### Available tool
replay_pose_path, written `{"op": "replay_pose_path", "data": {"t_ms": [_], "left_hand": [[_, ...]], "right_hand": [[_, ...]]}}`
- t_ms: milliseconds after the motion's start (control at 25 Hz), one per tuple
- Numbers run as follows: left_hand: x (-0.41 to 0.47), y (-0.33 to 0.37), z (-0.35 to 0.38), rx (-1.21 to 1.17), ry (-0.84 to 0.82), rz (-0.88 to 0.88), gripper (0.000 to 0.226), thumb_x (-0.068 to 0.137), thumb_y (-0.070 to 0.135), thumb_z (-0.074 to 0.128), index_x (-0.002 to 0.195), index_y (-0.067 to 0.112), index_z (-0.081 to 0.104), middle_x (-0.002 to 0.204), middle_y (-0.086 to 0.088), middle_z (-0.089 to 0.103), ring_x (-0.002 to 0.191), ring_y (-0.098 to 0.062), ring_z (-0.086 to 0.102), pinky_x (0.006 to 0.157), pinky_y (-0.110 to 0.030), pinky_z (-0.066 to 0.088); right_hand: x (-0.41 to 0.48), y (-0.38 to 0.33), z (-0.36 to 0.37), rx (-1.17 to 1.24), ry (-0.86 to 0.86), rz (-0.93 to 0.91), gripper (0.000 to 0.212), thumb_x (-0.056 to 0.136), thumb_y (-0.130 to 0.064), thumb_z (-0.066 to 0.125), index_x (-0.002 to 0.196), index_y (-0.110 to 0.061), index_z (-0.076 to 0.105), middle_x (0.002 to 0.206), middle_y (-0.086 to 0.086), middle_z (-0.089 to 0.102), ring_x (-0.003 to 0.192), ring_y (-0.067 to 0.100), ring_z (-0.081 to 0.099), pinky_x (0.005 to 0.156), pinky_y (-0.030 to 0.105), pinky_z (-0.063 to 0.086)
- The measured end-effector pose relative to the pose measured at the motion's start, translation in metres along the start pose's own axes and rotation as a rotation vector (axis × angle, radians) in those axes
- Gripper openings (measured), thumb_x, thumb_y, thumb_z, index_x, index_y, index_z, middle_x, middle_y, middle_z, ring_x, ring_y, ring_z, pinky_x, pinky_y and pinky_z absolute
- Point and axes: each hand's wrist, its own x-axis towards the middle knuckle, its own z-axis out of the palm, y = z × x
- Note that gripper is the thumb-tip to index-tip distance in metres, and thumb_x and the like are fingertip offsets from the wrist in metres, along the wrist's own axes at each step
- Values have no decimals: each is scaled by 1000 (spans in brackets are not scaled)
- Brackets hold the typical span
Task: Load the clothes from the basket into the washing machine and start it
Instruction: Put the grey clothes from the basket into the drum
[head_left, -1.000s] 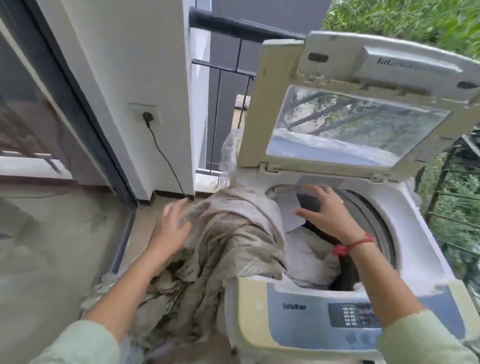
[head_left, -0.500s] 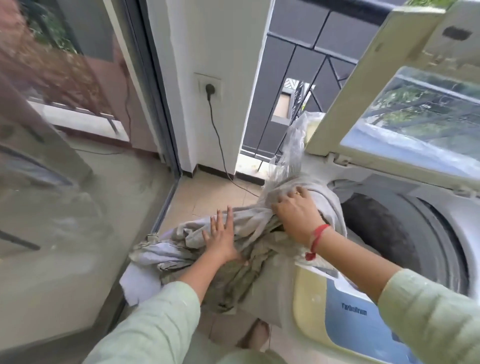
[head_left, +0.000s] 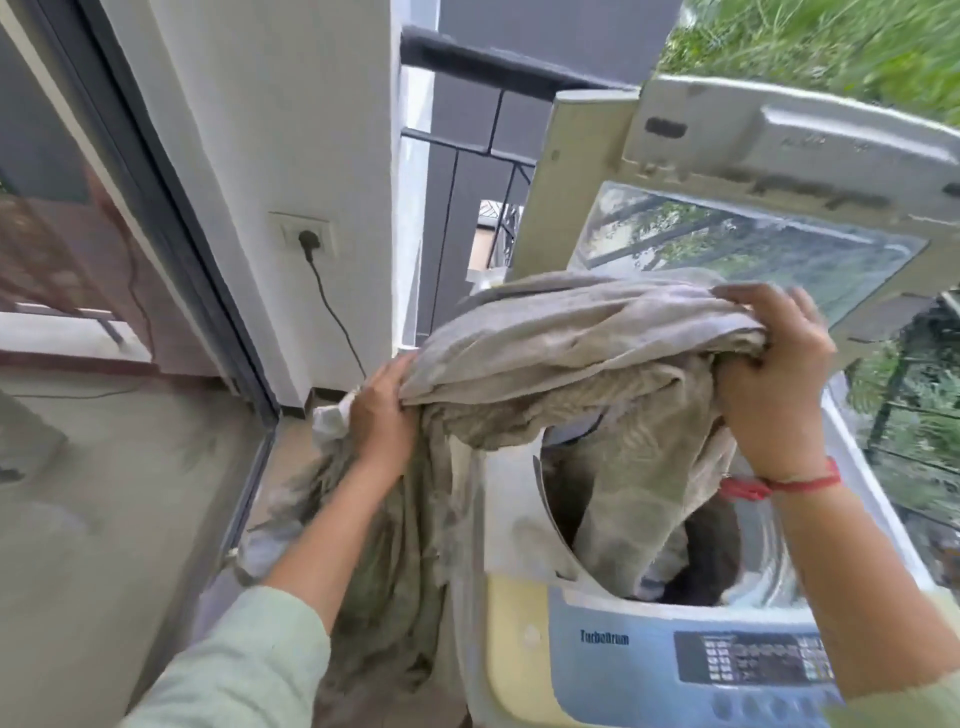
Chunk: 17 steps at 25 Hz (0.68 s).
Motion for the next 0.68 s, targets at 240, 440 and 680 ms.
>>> {"op": "replay_pose_path", "data": {"t_ms": [240, 440, 680], "left_hand": [[27, 121, 15, -80, -48, 390, 42, 84, 0, 58, 122, 19, 62, 116, -5, 66, 107, -24, 60, 92, -39, 48], [-22, 142, 62, 343, -786, 367, 63, 81, 22, 64, 139, 22, 41, 142, -2, 45, 134, -19, 35, 110, -34, 19], [-26, 25, -6, 70, -534, 25, 54, 84, 16, 62, 134, 28, 45, 139, 2, 42, 129, -11, 34, 107, -32, 31]], "right_hand": [[9, 69, -62, 92, 450, 220, 26, 80, -7, 53, 92, -27, 64, 89, -4, 58, 91, 16, 51, 80, 27, 40], [-53, 179, -42, -303, -57, 599, 37, 75, -19, 46, 99, 6, 57, 100, 33, 57, 93, 42, 57, 74, 39, 37], [-68, 137, 30, -448, -766, 473, 55, 82, -32, 68, 131, -14, 52, 130, 14, 48, 120, 33, 48, 101, 38, 38]]}}
